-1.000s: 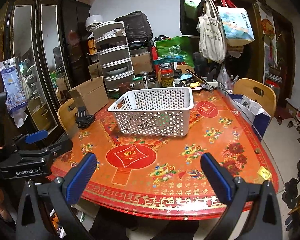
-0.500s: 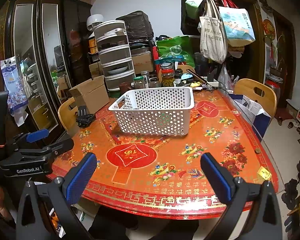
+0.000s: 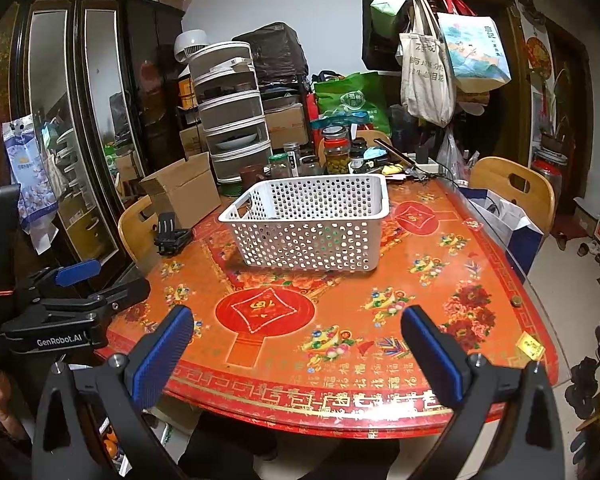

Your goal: Organize soft objects

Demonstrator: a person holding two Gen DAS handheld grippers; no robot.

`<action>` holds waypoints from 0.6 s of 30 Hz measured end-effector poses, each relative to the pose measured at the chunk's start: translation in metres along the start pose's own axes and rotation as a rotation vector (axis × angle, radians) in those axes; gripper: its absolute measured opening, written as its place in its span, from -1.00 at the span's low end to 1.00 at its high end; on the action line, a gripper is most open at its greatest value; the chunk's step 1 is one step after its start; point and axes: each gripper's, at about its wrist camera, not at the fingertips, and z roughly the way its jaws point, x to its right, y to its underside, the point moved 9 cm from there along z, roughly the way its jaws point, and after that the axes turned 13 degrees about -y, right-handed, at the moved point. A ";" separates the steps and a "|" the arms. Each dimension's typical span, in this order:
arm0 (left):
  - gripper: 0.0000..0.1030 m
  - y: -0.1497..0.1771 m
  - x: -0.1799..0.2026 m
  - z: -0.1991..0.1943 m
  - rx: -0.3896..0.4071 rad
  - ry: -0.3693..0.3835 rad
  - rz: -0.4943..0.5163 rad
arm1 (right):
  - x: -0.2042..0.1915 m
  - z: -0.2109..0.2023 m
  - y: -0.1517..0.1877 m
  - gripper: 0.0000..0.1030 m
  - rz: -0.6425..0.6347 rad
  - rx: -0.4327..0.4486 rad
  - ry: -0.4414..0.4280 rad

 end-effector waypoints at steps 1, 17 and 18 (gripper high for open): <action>1.00 0.001 0.000 0.000 -0.001 0.000 0.000 | 0.000 0.000 0.000 1.00 0.000 -0.001 -0.001; 1.00 0.003 0.002 0.002 -0.007 0.005 0.004 | -0.001 0.000 0.000 1.00 0.001 0.002 -0.002; 1.00 0.002 0.002 0.002 -0.007 0.004 0.005 | -0.001 0.000 0.000 1.00 0.001 0.002 -0.003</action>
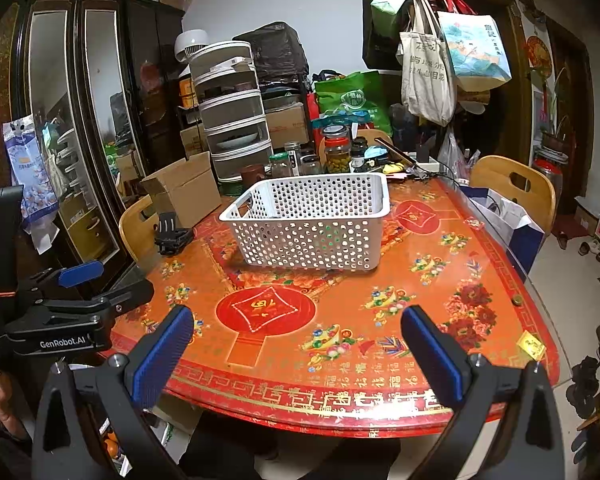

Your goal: Organize soft objects

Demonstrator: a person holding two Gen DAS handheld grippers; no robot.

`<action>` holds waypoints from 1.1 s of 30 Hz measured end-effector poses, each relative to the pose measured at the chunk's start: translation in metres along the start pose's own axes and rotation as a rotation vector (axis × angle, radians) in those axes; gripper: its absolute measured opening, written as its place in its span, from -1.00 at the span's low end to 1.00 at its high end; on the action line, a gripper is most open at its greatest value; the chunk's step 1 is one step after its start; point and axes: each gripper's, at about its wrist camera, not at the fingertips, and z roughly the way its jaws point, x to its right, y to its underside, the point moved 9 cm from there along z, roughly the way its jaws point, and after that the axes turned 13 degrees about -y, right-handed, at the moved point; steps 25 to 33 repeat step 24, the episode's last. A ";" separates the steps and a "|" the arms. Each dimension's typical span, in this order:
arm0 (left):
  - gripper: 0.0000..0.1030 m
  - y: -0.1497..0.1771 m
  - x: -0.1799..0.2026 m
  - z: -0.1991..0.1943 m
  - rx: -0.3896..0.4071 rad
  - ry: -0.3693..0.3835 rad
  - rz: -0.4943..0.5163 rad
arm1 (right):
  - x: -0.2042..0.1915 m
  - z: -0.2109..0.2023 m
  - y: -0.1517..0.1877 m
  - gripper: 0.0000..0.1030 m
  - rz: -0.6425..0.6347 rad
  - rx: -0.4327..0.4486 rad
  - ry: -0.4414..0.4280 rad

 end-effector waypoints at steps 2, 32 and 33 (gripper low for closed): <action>1.00 0.000 0.000 0.000 -0.001 0.000 0.000 | 0.001 0.000 0.000 1.00 -0.001 -0.001 0.000; 1.00 0.006 0.000 0.007 0.005 -0.003 0.014 | -0.006 0.007 0.007 1.00 0.012 -0.011 -0.024; 1.00 0.006 0.000 0.007 0.005 -0.003 0.014 | -0.006 0.007 0.007 1.00 0.012 -0.011 -0.024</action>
